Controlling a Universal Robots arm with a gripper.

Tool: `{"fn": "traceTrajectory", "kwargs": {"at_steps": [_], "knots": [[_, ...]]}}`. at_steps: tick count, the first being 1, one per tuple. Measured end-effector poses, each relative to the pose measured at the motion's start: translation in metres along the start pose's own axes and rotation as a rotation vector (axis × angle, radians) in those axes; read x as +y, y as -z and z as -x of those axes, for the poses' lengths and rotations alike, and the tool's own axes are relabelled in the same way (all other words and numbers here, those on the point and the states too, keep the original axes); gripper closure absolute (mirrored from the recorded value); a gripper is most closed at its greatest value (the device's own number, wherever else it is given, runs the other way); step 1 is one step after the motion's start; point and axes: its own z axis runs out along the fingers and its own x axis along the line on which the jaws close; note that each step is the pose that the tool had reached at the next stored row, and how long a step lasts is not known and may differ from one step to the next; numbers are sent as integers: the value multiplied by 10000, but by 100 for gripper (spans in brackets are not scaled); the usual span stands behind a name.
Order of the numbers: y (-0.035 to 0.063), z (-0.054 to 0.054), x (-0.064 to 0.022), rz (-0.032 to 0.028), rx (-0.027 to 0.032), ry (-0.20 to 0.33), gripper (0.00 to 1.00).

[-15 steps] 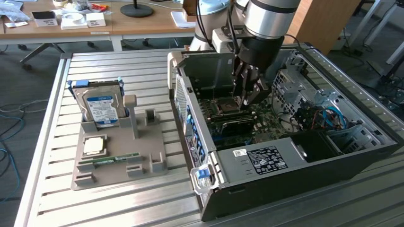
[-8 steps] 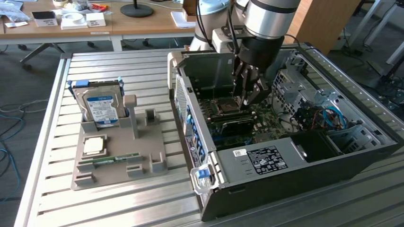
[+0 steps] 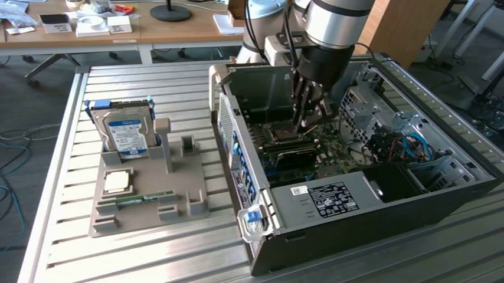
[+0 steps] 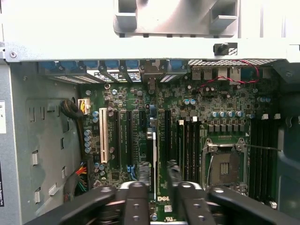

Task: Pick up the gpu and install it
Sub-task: 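Press down on the gpu until it lock into place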

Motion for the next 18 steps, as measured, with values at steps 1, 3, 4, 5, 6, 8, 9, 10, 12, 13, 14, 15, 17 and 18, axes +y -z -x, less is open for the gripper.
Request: {"fn": "traceTrajectory", "kwargs": {"at_steps": [1, 3, 4, 5, 6, 8, 9, 10, 12, 13, 14, 15, 17, 18], "knots": [[0, 0, 0, 0, 0, 0, 74], [0, 0, 0, 0, 0, 0, 80], [0, 0, 0, 0, 0, 0, 85], [0, 0, 0, 0, 0, 0, 89], [0, 0, 0, 0, 0, 0, 89], [0, 0, 0, 1, 0, 0, 89], [0, 0, 0, 1, 0, 1, 89], [0, 0, 0, 0, 0, 0, 89], [0, 0, 0, 0, 0, 0, 89], [-7, 0, 0, 1, 5, 0, 89], [-23, -1, 0, 1, 9, 1, 89], [-41, -1, 0, 0, 9, 1, 89], [-77, -2, 0, 0, 14, 1, 89], [-97, -2, 0, -1, 22, 1, 89]]}}
